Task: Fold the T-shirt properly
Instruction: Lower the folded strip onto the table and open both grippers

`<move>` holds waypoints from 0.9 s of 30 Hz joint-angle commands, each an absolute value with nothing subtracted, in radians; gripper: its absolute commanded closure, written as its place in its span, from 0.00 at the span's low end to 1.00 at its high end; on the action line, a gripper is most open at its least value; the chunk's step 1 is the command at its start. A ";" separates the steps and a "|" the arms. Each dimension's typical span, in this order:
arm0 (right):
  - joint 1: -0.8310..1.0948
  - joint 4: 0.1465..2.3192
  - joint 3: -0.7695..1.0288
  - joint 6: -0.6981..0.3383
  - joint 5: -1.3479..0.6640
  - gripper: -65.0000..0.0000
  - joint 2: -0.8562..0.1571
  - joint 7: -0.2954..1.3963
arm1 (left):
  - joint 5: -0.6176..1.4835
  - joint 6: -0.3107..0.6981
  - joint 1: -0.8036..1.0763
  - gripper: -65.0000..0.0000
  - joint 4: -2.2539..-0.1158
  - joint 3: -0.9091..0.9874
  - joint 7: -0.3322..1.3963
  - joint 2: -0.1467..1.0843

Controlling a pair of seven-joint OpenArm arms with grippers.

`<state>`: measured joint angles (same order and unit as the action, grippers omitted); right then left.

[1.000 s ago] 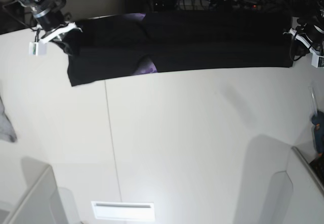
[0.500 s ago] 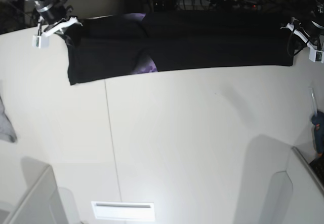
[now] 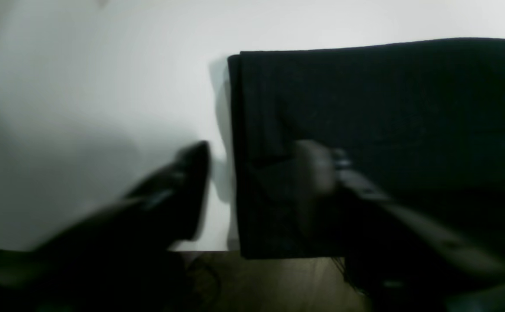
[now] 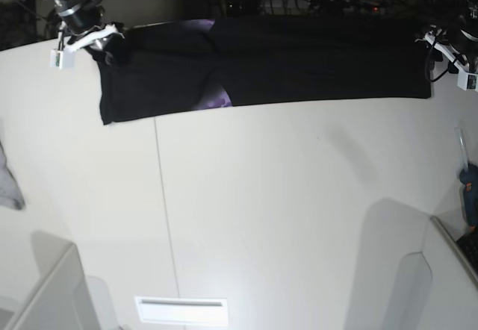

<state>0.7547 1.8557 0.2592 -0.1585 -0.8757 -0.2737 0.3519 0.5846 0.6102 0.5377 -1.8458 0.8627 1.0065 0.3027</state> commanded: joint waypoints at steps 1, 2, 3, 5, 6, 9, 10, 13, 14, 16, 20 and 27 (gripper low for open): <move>0.763 1.868 0.269 -0.168 -0.885 0.57 -0.278 0.331 | 0.595 0.610 0.544 0.30 -1.862 0.875 0.990 0.320; 0.766 1.868 0.272 -0.170 -0.885 0.58 -0.265 0.329 | 0.595 0.613 0.544 0.25 -1.867 0.877 0.990 0.320; 0.774 1.868 0.275 -0.170 -0.885 0.58 -0.254 0.326 | 0.601 0.615 0.545 0.23 -1.873 0.891 0.990 0.320; 0.782 1.880 0.298 -0.174 -0.885 0.58 -0.240 0.326 | 0.602 0.616 0.549 0.23 -1.893 0.943 0.993 0.305; 0.783 1.886 0.305 -0.189 -0.885 0.58 -0.232 0.326 | 0.602 0.616 0.552 0.23 -1.900 0.961 0.993 0.289; 0.779 1.896 0.314 -0.311 -0.885 0.59 -0.222 0.325 | 0.602 0.616 0.552 0.27 -1.910 0.969 0.993 0.263; 0.777 1.899 0.311 -0.352 -0.885 0.62 -0.219 0.325 | 0.601 0.616 0.552 0.35 -1.908 0.951 0.993 0.259; 0.748 1.899 0.291 -0.421 -0.885 0.85 -0.216 0.332 | 0.596 0.613 0.550 0.85 -1.905 0.894 0.993 0.248; 0.737 1.893 0.277 -0.421 -0.885 0.97 -0.220 0.332 | 0.595 0.610 0.549 1.00 -1.905 0.888 0.993 0.239; 0.716 1.857 0.249 -0.421 -0.885 1.00 -0.223 0.332 | 0.593 0.610 0.544 1.00 -1.899 0.880 0.993 0.222; 0.665 1.774 0.237 -0.418 -0.885 1.00 -0.223 0.332 | 0.541 0.610 0.504 1.00 -1.856 0.869 0.993 0.206; 0.585 1.620 0.242 -0.418 -0.883 1.00 -0.226 0.332 | 0.349 0.610 0.406 1.00 -1.690 0.746 0.992 0.205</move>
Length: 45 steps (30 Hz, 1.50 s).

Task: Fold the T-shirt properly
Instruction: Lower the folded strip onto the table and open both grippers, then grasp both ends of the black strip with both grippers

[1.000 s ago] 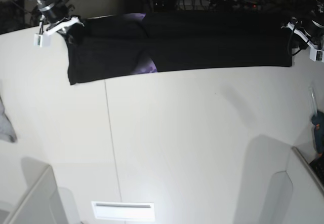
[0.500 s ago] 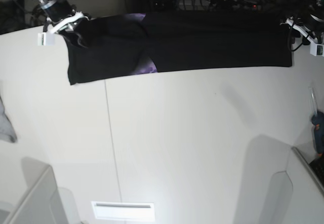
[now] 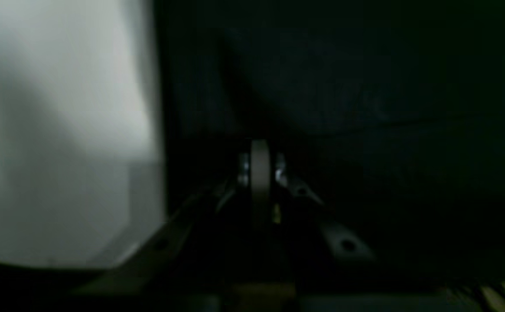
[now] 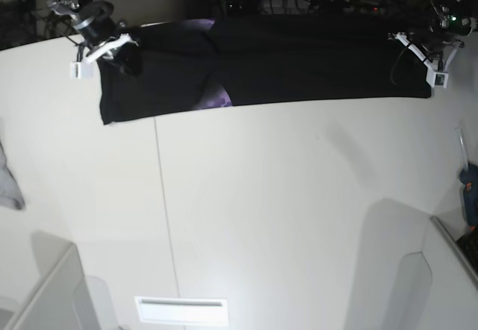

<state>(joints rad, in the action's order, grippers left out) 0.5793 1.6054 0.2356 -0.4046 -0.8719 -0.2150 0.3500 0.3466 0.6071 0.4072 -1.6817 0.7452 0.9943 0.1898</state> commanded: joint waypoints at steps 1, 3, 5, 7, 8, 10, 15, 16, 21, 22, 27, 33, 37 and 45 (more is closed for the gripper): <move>0.570 1.600 0.239 -0.418 -0.883 1.00 -0.226 0.332 | 0.344 0.610 0.389 1.00 -1.666 0.737 0.992 0.205; 0.536 1.558 0.240 -0.418 -0.849 1.00 -0.226 0.332 | 0.343 0.608 0.360 1.00 -1.633 0.733 0.992 0.205; 0.489 1.518 0.246 -0.415 -0.780 1.00 -0.219 0.337 | 0.343 0.596 0.331 1.00 -1.623 0.731 0.992 0.206; 0.441 1.488 0.248 -0.386 -0.730 1.00 -0.217 0.367 | 0.343 0.552 0.303 1.00 -1.620 0.727 0.992 0.211; 0.415 1.477 0.248 -0.377 -0.713 1.00 -0.217 0.378 | 0.343 0.526 0.288 1.00 -1.620 0.725 0.992 0.211; 0.377 1.460 0.248 -0.366 -0.700 1.00 -0.217 0.389 | 0.343 0.503 0.259 1.00 -1.620 0.725 0.992 0.213; 0.289 1.432 0.248 -0.321 -0.699 1.00 -0.223 0.427 | 0.343 0.496 0.199 1.00 -1.620 0.725 0.998 0.213; 0.280 1.434 0.248 -0.314 -0.699 1.00 -0.223 0.437 | 0.343 0.496 0.194 1.00 -1.624 0.725 0.998 0.213; 0.289 1.515 0.248 -0.312 -0.704 1.00 -0.217 0.449 | 0.349 0.496 0.225 1.00 -1.701 0.733 1.000 0.213; 0.300 1.538 0.248 -0.312 -0.705 1.00 -0.217 0.452 | 0.357 0.499 0.236 1.00 -1.718 0.734 1.000 0.213; 0.349 1.698 0.248 -0.312 -0.705 1.00 -0.196 0.496 | 0.460 0.526 0.305 1.00 -1.834 0.808 1.006 0.213; 0.423 1.900 0.239 -0.318 -0.705 1.00 -0.180 0.503 | 0.723 0.575 0.349 1.00 -1.845 0.989 1.125 0.260; 0.437 1.946 0.237 -0.318 -0.705 1.00 -0.179 0.503 | 0.794 0.582 0.374 0.86 -1.844 1.047 1.124 0.268; 0.441 1.946 0.196 -0.318 -0.705 1.00 -0.179 0.516 | 0.803 0.604 0.364 0.12 -1.759 1.046 1.122 0.266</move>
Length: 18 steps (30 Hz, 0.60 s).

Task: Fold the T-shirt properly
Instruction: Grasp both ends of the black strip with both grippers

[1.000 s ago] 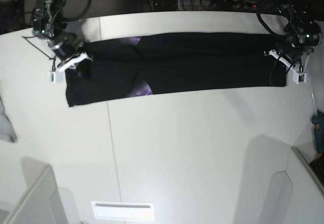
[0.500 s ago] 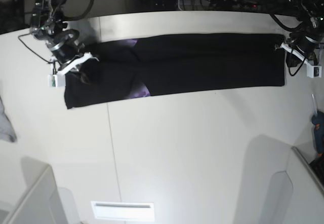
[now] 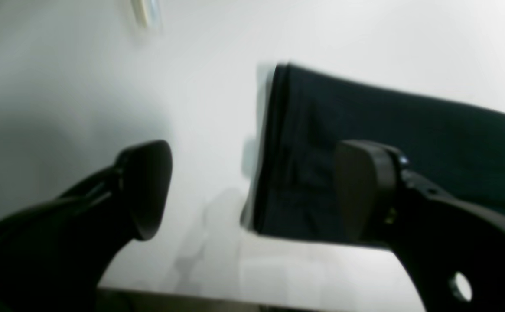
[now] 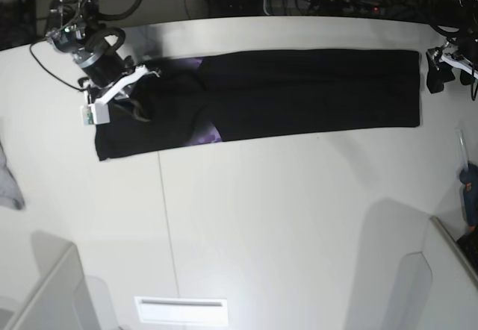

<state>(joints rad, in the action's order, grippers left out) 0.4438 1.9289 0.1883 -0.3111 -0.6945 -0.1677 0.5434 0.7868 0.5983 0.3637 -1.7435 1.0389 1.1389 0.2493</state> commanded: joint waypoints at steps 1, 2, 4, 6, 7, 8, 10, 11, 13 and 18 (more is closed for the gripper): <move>0.441 1.946 0.191 -0.318 -0.705 1.00 -0.179 0.516 | 0.800 0.625 0.358 0.12 -1.736 1.044 1.122 0.266; 0.441 1.946 0.188 -0.318 -0.705 1.00 -0.179 0.516 | 0.794 0.648 0.340 0.12 -1.707 1.044 1.122 0.268; 0.441 1.946 0.188 -0.318 -0.705 1.00 -0.179 0.516 | 0.768 0.680 0.318 0.13 -1.650 1.044 1.122 0.275; 0.441 1.946 0.188 -0.318 -0.705 1.00 -0.179 0.516 | 0.728 0.698 0.297 0.13 -1.607 1.040 1.122 0.285; 0.441 1.946 0.188 -0.318 -0.705 1.00 -0.179 0.516 | 0.713 0.698 0.288 0.13 -1.595 1.027 1.122 0.286; 0.441 1.946 0.188 -0.318 -0.705 1.00 -0.179 0.516 | 0.699 0.698 0.280 0.13 -1.583 1.009 1.119 0.288; 0.441 1.946 0.188 -0.318 -0.705 1.00 -0.179 0.516 | 0.668 0.698 0.272 0.13 -1.561 0.975 1.119 0.297; 0.441 1.946 0.188 -0.318 -0.705 1.00 -0.179 0.516 | 0.657 0.698 0.266 0.13 -1.549 0.960 1.113 0.298; 0.441 1.946 0.188 -0.318 -0.705 1.00 -0.176 0.516 | 0.651 0.698 0.259 0.13 -1.521 0.926 1.072 0.298; 0.455 1.948 0.189 -0.318 -0.705 1.00 -0.165 0.513 | 0.651 0.698 0.254 0.13 -1.437 0.845 1.007 0.300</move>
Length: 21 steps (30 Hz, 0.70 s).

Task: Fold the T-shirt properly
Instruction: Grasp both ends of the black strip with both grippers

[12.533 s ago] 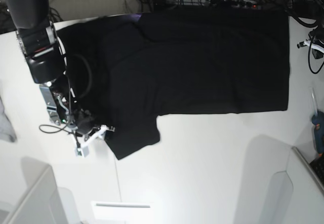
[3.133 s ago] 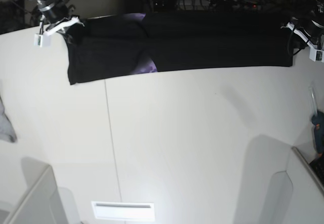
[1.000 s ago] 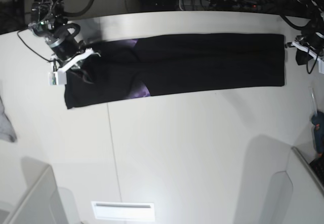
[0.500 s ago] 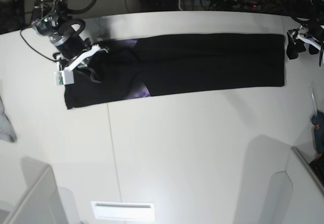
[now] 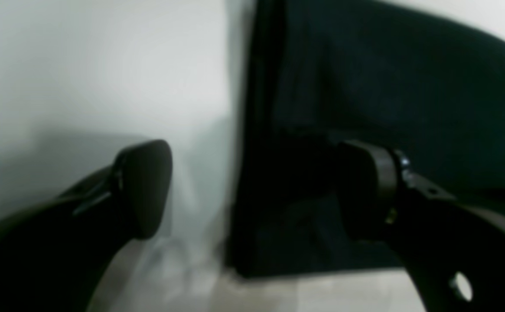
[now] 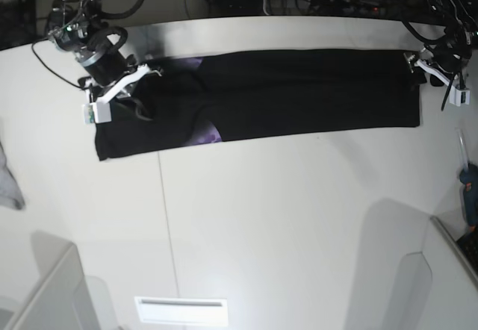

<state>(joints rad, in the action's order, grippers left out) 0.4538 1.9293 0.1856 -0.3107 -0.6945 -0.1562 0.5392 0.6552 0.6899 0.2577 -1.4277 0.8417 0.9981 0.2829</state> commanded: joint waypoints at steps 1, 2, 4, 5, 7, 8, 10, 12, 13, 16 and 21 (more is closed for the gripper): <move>0.455 1.948 0.189 -0.318 -0.705 1.00 -0.165 0.513 | 0.651 0.698 0.252 0.13 -1.431 0.834 1.007 0.300; 0.456 1.948 0.189 -0.318 -0.705 1.00 -0.165 0.513 | 0.651 0.698 0.252 0.13 -1.428 0.828 1.006 0.300; 0.456 1.948 0.188 -0.318 -0.705 1.00 -0.165 0.513 | 0.651 0.698 0.251 0.13 -1.425 0.816 1.006 0.298; 0.458 1.948 0.188 -0.318 -0.705 1.00 -0.165 0.513 | 0.651 0.698 0.251 0.13 -1.423 0.809 1.006 0.297; 0.458 1.948 0.188 -0.318 -0.705 1.00 -0.165 0.513 | 0.651 0.698 0.243 0.13 -1.420 0.792 1.006 0.297; 0.460 1.949 0.188 -0.318 -0.705 1.00 -0.165 0.513 | 0.651 0.698 0.240 0.13 -1.419 0.785 1.006 0.297; 0.460 1.949 0.188 -0.318 -0.705 1.00 -0.165 0.513 | 0.651 0.698 0.240 0.19 -1.419 0.779 1.006 0.297; 0.460 1.949 0.188 -0.318 -0.705 1.00 -0.165 0.513 | 0.651 0.698 0.239 0.35 -1.419 0.779 1.006 0.297; 0.460 1.949 0.188 -0.318 -0.705 1.00 -0.165 0.513 | 0.651 0.698 0.239 0.44 -1.417 0.779 1.006 0.297; 0.461 1.949 0.188 -0.318 -0.705 1.00 -0.165 0.513 | 0.651 0.698 0.237 0.66 -1.411 0.779 1.006 0.295; 0.463 1.954 0.188 -0.318 -0.705 1.00 -0.165 0.513 | 0.651 0.698 0.229 1.00 -1.330 0.780 1.004 0.300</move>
<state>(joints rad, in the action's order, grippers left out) 0.4637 1.9308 0.1856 -0.3107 -0.6941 -0.1570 0.5388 0.6888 0.7021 0.2241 -1.3281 0.7803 0.9680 0.2901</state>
